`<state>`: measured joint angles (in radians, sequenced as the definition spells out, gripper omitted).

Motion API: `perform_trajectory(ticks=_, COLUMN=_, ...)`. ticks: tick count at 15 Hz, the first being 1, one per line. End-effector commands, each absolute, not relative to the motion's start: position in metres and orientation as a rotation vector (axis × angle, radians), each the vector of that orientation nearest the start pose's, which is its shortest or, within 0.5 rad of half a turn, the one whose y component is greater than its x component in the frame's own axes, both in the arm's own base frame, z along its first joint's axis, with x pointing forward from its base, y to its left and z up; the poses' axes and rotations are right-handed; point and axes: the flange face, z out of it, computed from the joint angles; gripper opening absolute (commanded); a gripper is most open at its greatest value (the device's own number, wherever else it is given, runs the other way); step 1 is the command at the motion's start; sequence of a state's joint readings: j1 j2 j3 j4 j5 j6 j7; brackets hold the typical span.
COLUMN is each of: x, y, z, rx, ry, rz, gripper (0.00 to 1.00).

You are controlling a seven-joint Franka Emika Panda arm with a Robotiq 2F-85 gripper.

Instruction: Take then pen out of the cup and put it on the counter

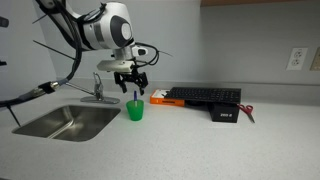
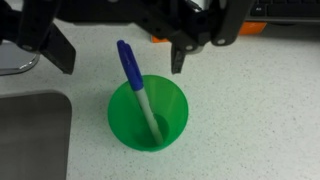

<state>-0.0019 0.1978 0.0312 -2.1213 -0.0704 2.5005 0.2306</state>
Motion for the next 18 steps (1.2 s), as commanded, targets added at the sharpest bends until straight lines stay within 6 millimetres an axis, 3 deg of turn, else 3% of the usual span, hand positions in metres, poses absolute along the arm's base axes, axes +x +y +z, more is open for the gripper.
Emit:
perform_trajectory(ticks=1, x=0.603, y=0.018, z=0.331, rx=-3.127, ry=0.187, rz=-0.241, gripper=0.94)
perform_trajectory(ticks=2, x=0.606, y=0.018, z=0.329, rx=-3.125, ry=0.184, rz=-0.234, gripper=0.73)
perform_trajectory(ticks=5, x=0.612, y=0.018, z=0.326, rx=-3.117, ry=0.174, rz=-0.226, gripper=0.62)
perform_trajectory(ticks=12, x=0.612, y=0.019, z=0.335, rx=-3.11, ry=0.183, rz=-0.243, gripper=0.05)
perform_trajectory(ticks=14, x=0.611, y=0.018, z=0.338, rx=-3.108, ry=0.196, rz=-0.251, gripper=0.0)
perform_trajectory(ticks=18, x=0.612, y=0.016, z=0.347, rx=-3.091, ry=0.216, rz=-0.274, gripper=0.03)
